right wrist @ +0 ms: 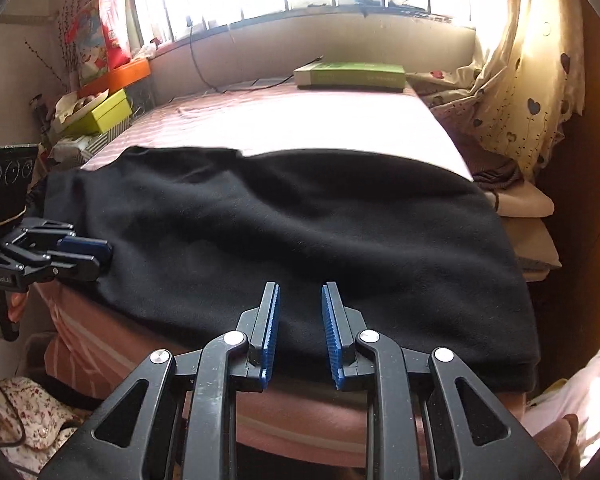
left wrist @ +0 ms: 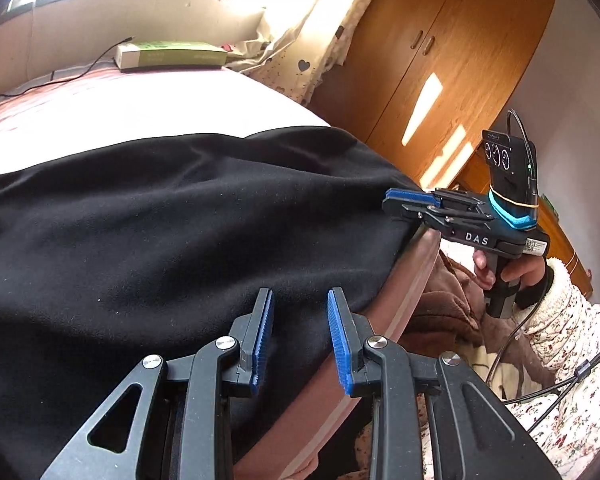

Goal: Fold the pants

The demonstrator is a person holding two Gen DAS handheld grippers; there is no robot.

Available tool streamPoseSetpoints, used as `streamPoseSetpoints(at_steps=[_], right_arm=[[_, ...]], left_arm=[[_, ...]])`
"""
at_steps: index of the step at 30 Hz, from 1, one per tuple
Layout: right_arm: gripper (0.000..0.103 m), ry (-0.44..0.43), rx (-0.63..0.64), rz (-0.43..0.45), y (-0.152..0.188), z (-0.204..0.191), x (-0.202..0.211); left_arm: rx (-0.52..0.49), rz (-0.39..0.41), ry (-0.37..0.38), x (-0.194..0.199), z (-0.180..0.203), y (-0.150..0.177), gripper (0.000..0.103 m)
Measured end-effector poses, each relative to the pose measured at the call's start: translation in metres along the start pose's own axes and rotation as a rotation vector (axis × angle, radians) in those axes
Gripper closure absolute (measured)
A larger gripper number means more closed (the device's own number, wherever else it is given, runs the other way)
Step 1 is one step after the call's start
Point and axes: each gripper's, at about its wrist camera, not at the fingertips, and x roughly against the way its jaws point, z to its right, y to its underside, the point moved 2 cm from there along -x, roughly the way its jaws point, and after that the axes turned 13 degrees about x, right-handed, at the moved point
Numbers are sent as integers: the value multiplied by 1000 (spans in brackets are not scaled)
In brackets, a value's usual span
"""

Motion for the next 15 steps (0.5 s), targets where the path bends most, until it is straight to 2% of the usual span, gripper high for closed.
streamPoseSetpoints(at_steps=[4,8,10,12,13,15], right_arm=[[80,9,-51,20,-3,13,-4],[80,1,53,15,-13,-2,-15],[80,-31,68,43,-25,-4,-16],[80,-66,27,71,-38,3,-20],[80,-65,13,50,-44,7,-27],[80,-56,34,-54,-51,12,-48]], left_arm=[[-12,-6,12,-10,7,-4,43],[-28,-21,27,-21,15,-11,43],[-38,-29,27,-27,20,-14,43],[-38,-40,42,-33,24,-15,42],[-41,-52,50,-37,27,-14,42],[-51,-70,46,-44,29,-13,42]])
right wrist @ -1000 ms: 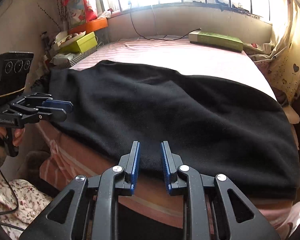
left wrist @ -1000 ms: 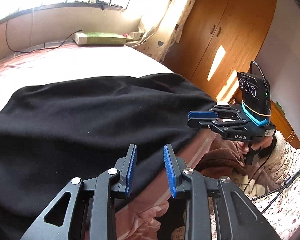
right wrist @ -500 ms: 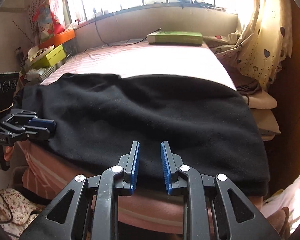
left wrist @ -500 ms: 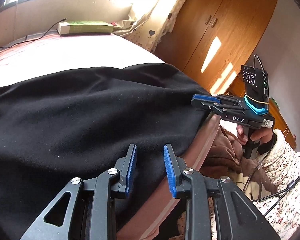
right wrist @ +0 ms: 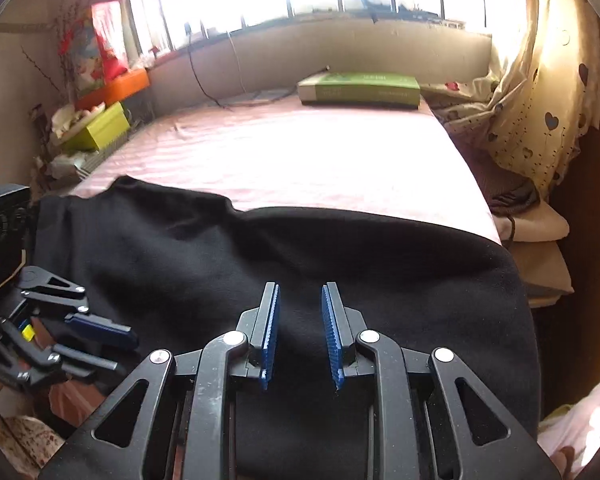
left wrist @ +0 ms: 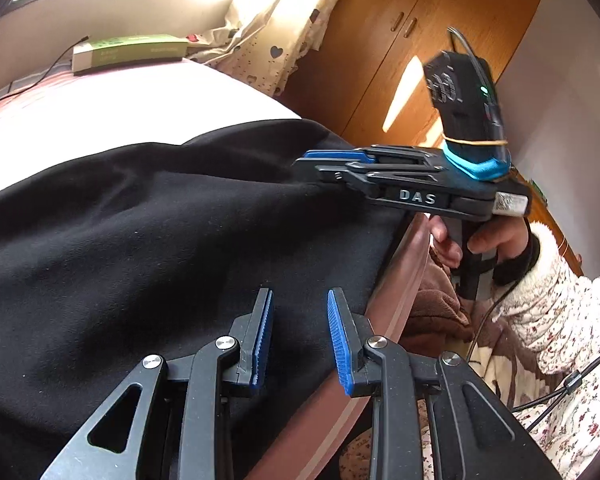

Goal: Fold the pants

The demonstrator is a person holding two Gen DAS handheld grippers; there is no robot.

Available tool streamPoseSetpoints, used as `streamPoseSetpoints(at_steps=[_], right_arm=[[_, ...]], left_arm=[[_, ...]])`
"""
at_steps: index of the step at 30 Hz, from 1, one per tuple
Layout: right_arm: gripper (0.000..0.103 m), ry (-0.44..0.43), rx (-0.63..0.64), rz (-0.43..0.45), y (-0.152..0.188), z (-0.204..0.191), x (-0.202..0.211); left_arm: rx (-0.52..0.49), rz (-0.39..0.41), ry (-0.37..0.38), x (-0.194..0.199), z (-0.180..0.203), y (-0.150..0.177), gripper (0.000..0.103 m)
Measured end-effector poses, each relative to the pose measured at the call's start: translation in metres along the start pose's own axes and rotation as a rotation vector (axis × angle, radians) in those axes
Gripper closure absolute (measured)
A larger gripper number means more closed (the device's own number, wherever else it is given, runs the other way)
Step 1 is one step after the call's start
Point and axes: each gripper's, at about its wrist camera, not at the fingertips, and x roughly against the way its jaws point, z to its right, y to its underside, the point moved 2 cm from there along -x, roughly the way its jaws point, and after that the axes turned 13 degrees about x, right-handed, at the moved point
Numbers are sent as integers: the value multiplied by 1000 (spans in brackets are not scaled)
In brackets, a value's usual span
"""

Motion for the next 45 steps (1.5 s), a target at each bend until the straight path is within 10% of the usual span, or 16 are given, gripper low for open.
streamPoseSetpoints(at_steps=[4,19,22,25,36,41,45], right_arm=[[80,20,116,-31,0,-8,-15],[80,-18,-129,-27,-53,78,-28],[77,-122,-73,-27,-63,83,-27],[50,-268,-31,-89,-62,83,-48],[49,-533,38,-172,-57,85,-73],[85,-452,167,-193,-56,66,-72],[94,-423,215,-152,-57,57,-53]], left_arm=[[39,3,38,-2,-5,1,43],[43,-11,38,-3,-2,0,42],[29,-17,21,-3,1,-3,42],[44,-8,14,-2,-2,-6,42],[131,7,20,0,-14,-7,42],[137,8,14,-1,-14,-8,42],[123,2,-2,-4,-13,-10,42]])
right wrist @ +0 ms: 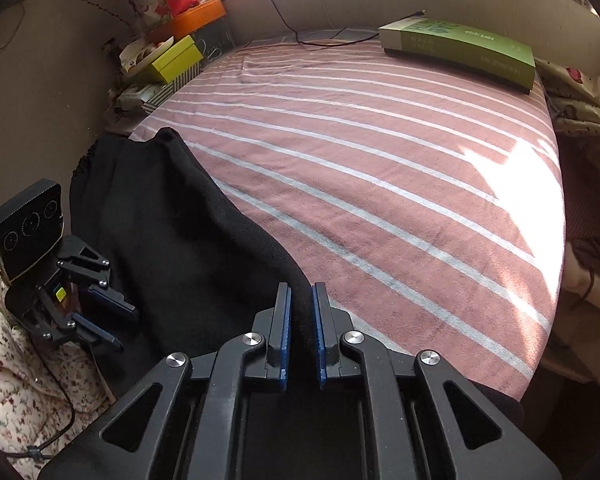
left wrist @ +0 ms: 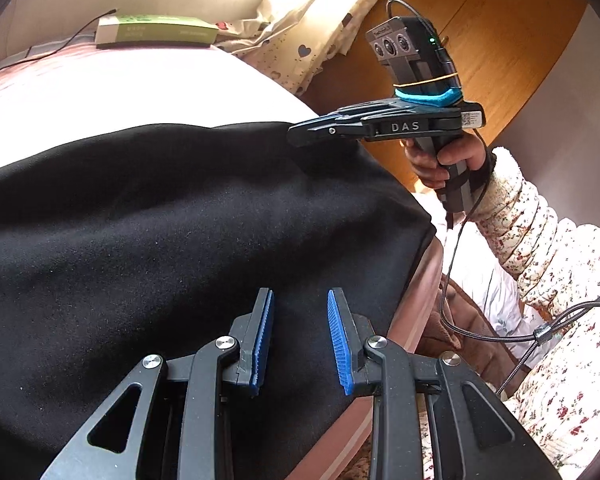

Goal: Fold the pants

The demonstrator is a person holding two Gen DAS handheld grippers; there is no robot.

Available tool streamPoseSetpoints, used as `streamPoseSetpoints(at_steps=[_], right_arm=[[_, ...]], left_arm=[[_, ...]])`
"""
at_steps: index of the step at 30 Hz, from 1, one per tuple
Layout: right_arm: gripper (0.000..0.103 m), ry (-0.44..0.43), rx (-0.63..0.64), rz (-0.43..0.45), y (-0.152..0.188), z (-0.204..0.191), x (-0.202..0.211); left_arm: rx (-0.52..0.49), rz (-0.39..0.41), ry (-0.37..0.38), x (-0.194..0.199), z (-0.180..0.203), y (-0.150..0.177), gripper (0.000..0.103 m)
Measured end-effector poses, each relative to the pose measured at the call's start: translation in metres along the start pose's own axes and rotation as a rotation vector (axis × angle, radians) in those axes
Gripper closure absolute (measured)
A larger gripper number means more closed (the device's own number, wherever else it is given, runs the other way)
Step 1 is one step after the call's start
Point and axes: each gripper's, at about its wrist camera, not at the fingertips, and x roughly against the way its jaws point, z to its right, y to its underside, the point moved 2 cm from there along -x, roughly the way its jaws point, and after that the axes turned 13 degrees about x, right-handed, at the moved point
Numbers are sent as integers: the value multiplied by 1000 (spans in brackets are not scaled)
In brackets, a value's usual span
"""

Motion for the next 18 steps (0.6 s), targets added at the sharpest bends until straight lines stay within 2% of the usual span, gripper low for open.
streamPoseSetpoints(at_steps=[5,8,11,12,14,16,18], right_arm=[[96,-21,43,69,5,-36,38],[96,-111,70,98,16,-65,53],[96,-127,80,-1,33,-83,31],[96,-128,74,-25,37,-83,24],[95,-135,37,-14,36,-74,20],[95,-118,-10,42,27,-58,30],[90,-94,-64,122,15,-36,44]], left_arm=[[-12,-3,-7,1,1,1,42],[-7,0,5,1,0,0,42],[-5,1,17,0,-1,-1,42],[-7,0,18,1,-2,-1,42],[-14,-3,12,0,0,-2,42],[-23,-4,6,1,0,-1,42],[-26,-5,3,0,2,-1,42]])
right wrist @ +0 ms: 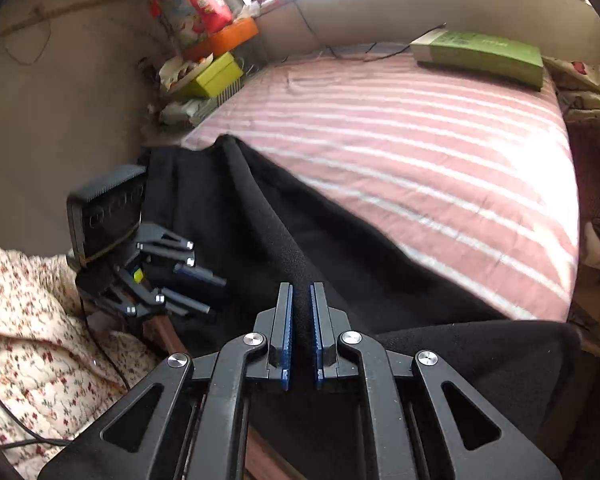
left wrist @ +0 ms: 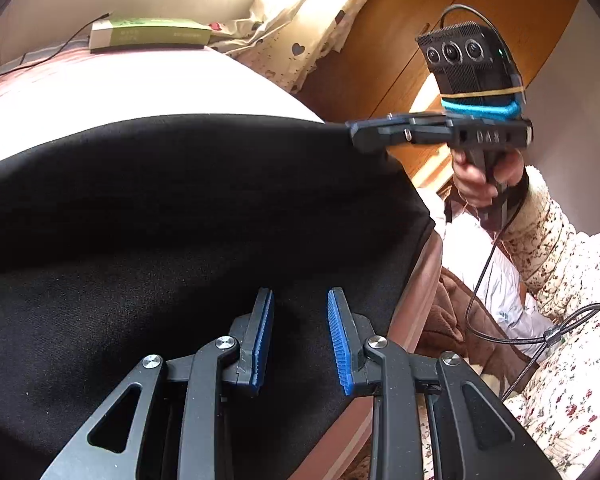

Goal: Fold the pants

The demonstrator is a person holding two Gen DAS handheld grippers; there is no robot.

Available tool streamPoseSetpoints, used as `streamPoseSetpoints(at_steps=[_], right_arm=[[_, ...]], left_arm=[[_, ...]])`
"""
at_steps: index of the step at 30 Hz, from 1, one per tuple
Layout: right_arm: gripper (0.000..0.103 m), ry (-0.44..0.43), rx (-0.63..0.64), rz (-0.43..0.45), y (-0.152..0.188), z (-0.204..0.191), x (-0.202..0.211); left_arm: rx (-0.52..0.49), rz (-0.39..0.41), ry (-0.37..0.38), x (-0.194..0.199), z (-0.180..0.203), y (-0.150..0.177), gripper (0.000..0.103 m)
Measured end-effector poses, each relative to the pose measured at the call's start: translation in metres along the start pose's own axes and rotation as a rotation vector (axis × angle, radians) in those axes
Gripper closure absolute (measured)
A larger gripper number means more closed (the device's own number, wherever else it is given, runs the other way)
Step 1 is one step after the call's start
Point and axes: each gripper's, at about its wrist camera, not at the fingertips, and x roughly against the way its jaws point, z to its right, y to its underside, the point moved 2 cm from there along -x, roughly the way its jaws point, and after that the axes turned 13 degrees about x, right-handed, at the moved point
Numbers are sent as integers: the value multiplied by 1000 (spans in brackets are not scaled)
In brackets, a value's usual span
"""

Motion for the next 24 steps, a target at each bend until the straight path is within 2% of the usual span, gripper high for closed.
streamPoseSetpoints(at_steps=[2,4,7,9,13,15,17,18,20,21,22,24], right_arm=[[76,87,-37,29,-13,24,3],[73,200,-30,-34,-24,39,-12],[73,264,70,-149,-34,50,-45],[73,234,65,-156,-39,59,-56],[73,122,-60,-70,-43,76,-49],[73,56,-40,-54,-41,66,-45],[73,22,30,-83,-37,48,-48],[73,74,76,-118,-34,41,-54],[72,237,178,-184,-28,32,-67],[70,277,210,-192,-24,33,-73],[62,299,208,-178,-22,34,-73],[61,328,143,-142,-22,42,-63]], left_arm=[[-1,1,2,-1,1,0,42],[3,1,7,-1,0,0,42],[5,2,15,0,-2,1,42],[8,1,17,-1,-2,1,42],[7,0,22,0,-4,0,42],[12,0,30,0,-5,0,42],[10,0,35,0,-7,0,42],[10,1,37,0,-7,-1,42],[14,2,40,-1,-9,-1,42],[17,2,40,0,-9,-1,42],[19,2,39,0,-9,-1,42],[17,-2,40,0,-7,1,42]])
